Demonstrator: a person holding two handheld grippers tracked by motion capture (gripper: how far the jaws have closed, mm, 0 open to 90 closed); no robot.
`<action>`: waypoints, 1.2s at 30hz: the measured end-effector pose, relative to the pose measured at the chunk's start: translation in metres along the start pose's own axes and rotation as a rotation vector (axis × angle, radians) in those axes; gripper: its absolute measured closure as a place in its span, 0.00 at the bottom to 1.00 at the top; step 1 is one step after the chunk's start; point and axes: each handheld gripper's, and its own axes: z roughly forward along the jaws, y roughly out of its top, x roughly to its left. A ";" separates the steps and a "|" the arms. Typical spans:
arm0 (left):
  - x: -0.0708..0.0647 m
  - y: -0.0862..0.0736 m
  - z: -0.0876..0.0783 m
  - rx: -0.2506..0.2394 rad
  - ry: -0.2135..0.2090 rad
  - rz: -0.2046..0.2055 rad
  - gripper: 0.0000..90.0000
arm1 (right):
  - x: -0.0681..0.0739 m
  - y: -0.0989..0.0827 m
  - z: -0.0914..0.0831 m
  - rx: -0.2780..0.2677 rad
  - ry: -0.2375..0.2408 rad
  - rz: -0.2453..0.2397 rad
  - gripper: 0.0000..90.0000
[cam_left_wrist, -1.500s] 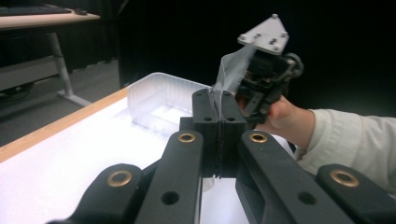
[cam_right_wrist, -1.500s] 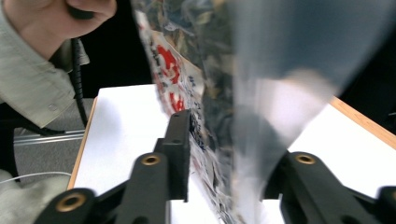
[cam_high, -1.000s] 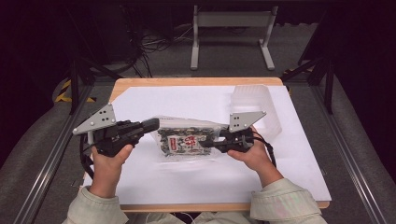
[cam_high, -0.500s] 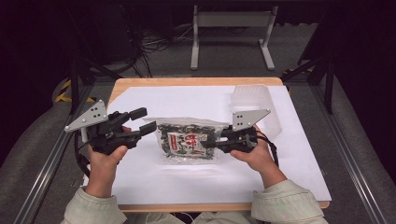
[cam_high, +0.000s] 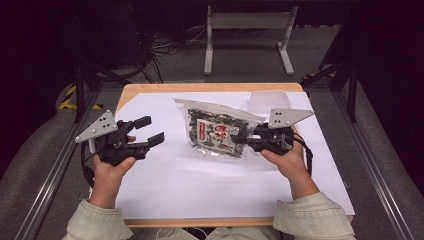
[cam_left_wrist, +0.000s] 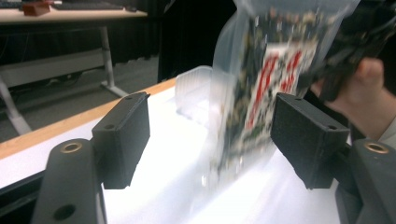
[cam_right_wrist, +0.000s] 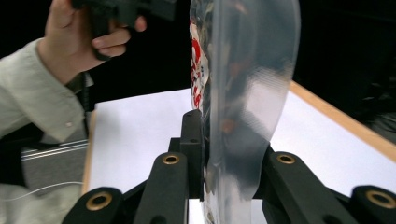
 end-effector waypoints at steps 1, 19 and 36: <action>0.001 -0.002 0.000 0.002 0.005 0.001 0.31 | -0.002 0.001 -0.003 -0.001 -0.018 0.004 0.84; 0.026 -0.044 0.002 0.070 0.107 -0.025 0.26 | -0.038 0.010 -0.038 -0.041 -0.202 0.104 0.84; 0.047 -0.070 0.011 0.124 0.153 -0.032 0.27 | -0.070 0.006 -0.066 -0.076 -0.375 0.136 0.84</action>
